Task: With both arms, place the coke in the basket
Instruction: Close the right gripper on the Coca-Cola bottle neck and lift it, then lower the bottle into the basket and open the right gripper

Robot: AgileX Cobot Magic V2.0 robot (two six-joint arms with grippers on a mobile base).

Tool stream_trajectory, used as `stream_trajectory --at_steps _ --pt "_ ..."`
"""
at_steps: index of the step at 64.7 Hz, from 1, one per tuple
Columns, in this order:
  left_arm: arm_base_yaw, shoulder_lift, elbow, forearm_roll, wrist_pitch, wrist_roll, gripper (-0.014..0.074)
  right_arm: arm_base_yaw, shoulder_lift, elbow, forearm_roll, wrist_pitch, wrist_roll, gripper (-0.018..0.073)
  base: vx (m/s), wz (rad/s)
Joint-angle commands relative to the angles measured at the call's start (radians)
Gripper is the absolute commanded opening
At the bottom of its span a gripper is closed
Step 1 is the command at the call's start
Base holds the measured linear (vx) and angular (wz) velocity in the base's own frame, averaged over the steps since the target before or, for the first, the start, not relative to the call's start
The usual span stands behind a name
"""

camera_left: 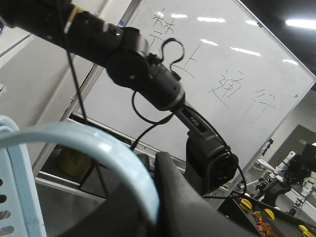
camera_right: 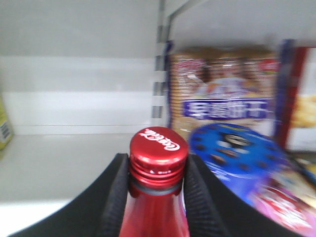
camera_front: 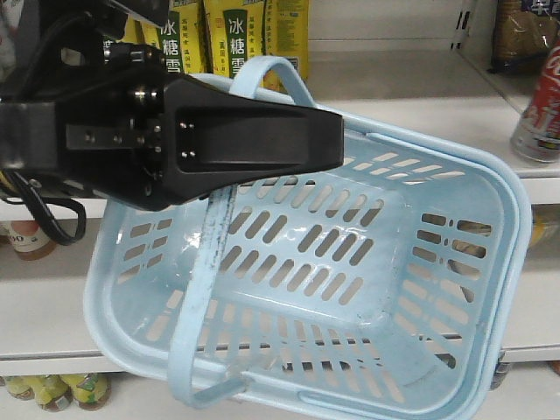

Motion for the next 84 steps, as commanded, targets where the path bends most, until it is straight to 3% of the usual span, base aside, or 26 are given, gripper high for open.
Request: stream_trajectory --at_steps 1,7,12,19,34,41,46,53,71,84 --pt "-0.003 -0.021 -0.028 -0.066 -0.099 0.023 -0.0006 -0.003 -0.128 -0.040 -0.023 0.037 -0.044 -0.0007 0.00 0.00" --pt "-0.003 -0.021 -0.028 -0.066 -0.099 0.023 -0.0006 -0.003 -0.213 -0.040 0.050 0.135 -0.117 -0.0006 0.00 0.00" --pt "-0.003 -0.021 -0.028 -0.066 -0.099 0.023 -0.0006 -0.003 -0.292 -0.040 0.166 0.177 -0.215 -0.0005 0.00 0.00" --pt "-0.003 -0.021 -0.028 -0.066 -0.099 0.023 -0.0006 -0.003 -0.405 -0.040 0.426 0.187 -0.407 -0.0005 0.00 0.00" --pt "-0.003 -0.021 -0.028 -0.066 -0.099 0.023 -0.0006 -0.003 -0.502 -0.040 1.186 0.244 -0.876 -0.0005 0.00 0.00" --pt "-0.003 -0.021 -0.028 -0.066 -0.099 0.023 -0.0006 -0.003 -0.469 -0.040 1.470 0.293 -1.063 -0.0005 0.00 0.00" --pt "-0.003 -0.021 -0.028 -0.066 -0.099 0.023 -0.0006 -0.003 -0.420 -0.040 1.616 0.352 -1.173 -0.0005 0.00 0.00" --pt "-0.003 -0.021 -0.028 -0.066 -0.099 0.023 -0.0006 -0.003 -0.341 -0.040 1.692 0.421 -1.224 -0.0005 0.00 0.00" --pt "-0.003 -0.021 -0.028 -0.066 -0.099 0.023 -0.0006 -0.003 -0.187 -0.040 1.694 0.484 -1.301 0.0016 0.00 0.00" --pt "-0.003 -0.021 -0.028 -0.066 -0.099 0.023 -0.0006 -0.003 -0.151 -0.040 1.684 0.494 -1.385 0.0162 0.00 0.00"
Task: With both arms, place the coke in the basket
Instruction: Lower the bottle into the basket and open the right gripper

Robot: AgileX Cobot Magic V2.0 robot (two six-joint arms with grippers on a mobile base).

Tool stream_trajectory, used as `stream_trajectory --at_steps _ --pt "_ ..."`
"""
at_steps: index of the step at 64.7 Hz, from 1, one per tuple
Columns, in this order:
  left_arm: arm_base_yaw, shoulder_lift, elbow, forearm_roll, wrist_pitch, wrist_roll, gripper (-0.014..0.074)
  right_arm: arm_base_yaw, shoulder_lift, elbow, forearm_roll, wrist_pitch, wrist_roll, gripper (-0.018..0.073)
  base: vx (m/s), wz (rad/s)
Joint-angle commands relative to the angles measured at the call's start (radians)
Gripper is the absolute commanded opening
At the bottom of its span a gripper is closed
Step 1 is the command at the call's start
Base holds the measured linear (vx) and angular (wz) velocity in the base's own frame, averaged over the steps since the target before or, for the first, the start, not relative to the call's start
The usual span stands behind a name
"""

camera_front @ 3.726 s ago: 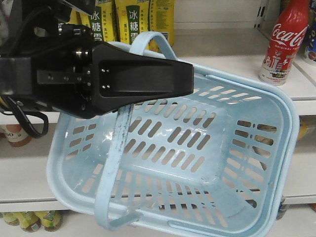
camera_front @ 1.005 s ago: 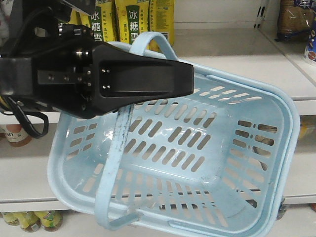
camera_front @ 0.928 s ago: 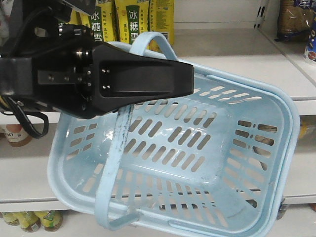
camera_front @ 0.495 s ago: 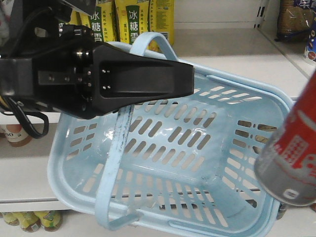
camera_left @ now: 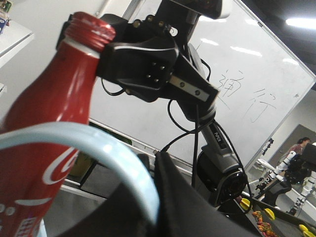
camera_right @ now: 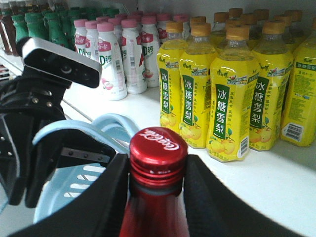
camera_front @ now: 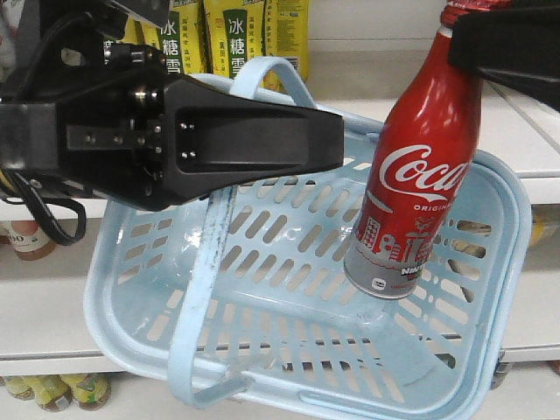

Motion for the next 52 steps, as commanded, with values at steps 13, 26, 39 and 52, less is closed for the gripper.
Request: stream_trajectory --at_steps 13,26,39,52 --pt "-0.003 -0.021 -0.028 -0.067 -0.099 0.023 -0.0006 -0.003 0.008 -0.029 0.062 -0.064 -0.052 0.0426 0.00 0.00" --pt "-0.003 -0.021 -0.028 -0.067 -0.099 0.023 -0.0006 -0.003 0.008 -0.029 0.056 -0.092 -0.041 0.0560 0.00 0.00" --pt "-0.003 -0.021 -0.028 -0.067 -0.099 0.023 -0.0006 -0.003 -0.030 -0.029 -0.128 -0.123 0.013 0.0371 0.00 0.00" --pt "-0.003 -0.021 -0.028 -0.067 -0.099 0.023 -0.0006 -0.003 -0.114 -0.025 -0.563 -0.103 0.276 -0.0016 0.00 0.00"
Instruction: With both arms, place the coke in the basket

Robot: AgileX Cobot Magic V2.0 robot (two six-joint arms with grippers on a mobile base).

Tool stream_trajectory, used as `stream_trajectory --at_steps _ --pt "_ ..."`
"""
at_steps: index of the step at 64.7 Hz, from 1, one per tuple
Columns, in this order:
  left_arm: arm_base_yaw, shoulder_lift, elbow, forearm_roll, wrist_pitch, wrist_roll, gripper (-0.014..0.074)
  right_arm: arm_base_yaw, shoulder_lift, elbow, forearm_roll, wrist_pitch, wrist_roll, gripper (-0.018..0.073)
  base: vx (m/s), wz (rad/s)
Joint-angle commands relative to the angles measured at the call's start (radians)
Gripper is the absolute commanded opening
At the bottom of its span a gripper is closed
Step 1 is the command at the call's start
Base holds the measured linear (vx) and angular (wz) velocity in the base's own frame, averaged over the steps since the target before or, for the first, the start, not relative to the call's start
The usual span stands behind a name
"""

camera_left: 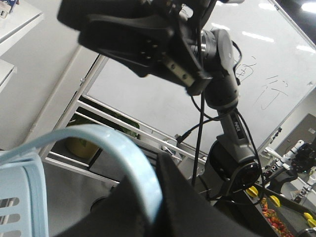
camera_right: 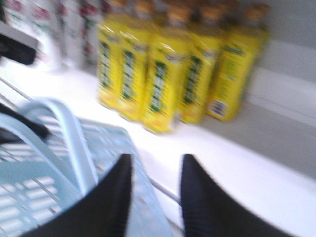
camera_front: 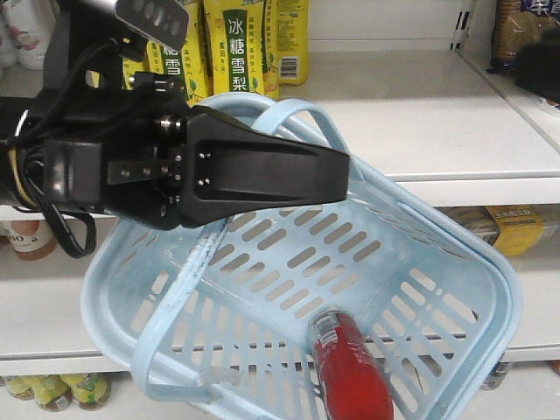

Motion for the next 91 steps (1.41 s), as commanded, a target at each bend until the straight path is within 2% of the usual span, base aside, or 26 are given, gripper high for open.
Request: stream_trajectory --at_steps 1,6,13,31,44,55,91 --pt "0.005 -0.032 -0.033 -0.127 -0.109 0.031 -0.0006 -0.003 -0.045 -0.022 -0.184 -0.034 0.126 -0.0015 0.00 0.00" --pt "0.005 -0.032 -0.033 -0.127 -0.109 0.031 -0.0006 -0.003 -0.094 0.016 -0.303 -0.031 0.214 -0.0009 0.00 0.00" --pt "0.005 -0.032 -0.033 -0.127 -0.109 0.031 -0.0006 -0.003 -0.189 0.137 -0.405 -0.073 0.301 -0.0008 0.00 0.00" --pt "0.005 -0.032 -0.033 -0.127 -0.109 0.031 -0.0006 -0.003 -0.445 0.603 -0.435 -0.216 0.380 -0.0006 0.00 0.00" --pt "0.005 -0.032 -0.033 -0.127 -0.109 0.031 -0.0006 -0.003 -0.586 0.823 -0.478 -0.280 0.478 -0.0006 0.00 0.00" --pt "0.005 -0.032 -0.033 -0.127 -0.109 0.031 -0.0006 -0.003 -0.643 0.869 -0.507 -0.310 0.480 -0.0006 0.00 0.00" --pt "0.005 -0.032 -0.033 -0.127 -0.109 0.031 -0.0006 -0.003 -0.647 0.869 -0.497 -0.315 0.480 -0.0006 0.00 0.00"
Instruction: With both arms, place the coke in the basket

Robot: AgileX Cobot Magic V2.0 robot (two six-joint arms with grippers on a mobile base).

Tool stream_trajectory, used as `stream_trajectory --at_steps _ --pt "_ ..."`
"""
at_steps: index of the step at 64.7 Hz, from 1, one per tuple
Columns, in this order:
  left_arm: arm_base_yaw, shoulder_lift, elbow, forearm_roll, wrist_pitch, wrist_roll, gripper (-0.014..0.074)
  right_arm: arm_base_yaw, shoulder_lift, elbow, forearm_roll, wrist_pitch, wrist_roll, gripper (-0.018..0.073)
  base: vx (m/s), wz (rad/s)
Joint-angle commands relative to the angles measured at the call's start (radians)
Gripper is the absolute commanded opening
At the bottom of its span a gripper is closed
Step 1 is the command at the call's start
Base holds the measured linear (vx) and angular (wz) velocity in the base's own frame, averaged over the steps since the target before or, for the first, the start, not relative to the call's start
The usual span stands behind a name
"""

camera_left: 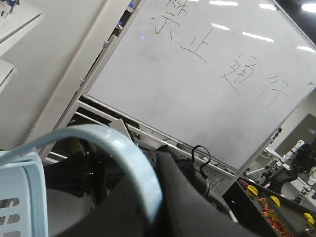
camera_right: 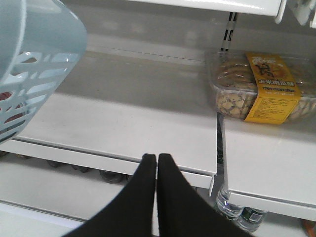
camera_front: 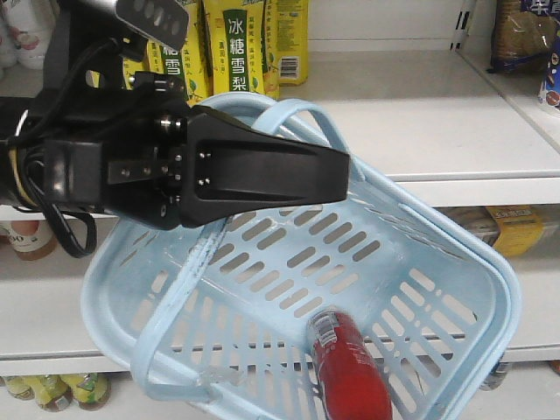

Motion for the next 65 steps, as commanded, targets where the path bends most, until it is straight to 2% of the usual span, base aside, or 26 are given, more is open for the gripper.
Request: stream_trajectory --at_steps 1,35,53,65 --pt "0.005 -0.032 -0.033 -0.127 -0.109 0.031 -0.0006 -0.003 0.011 -0.027 0.002 -0.071 0.001 -0.0006 0.00 0.00" --pt "0.004 -0.032 -0.033 -0.134 -0.108 0.032 -0.0006 -0.003 0.011 -0.027 0.002 -0.071 0.001 -0.0006 0.00 0.00" --pt "-0.093 -0.093 -0.006 -0.119 -0.097 0.031 -0.0006 -0.003 0.011 -0.027 0.000 -0.071 0.001 -0.0006 0.00 0.00" --pt "-0.104 -0.165 0.140 -0.121 0.002 0.031 -0.0006 -0.003 0.011 -0.027 0.000 -0.071 0.001 -0.0006 0.00 0.00"
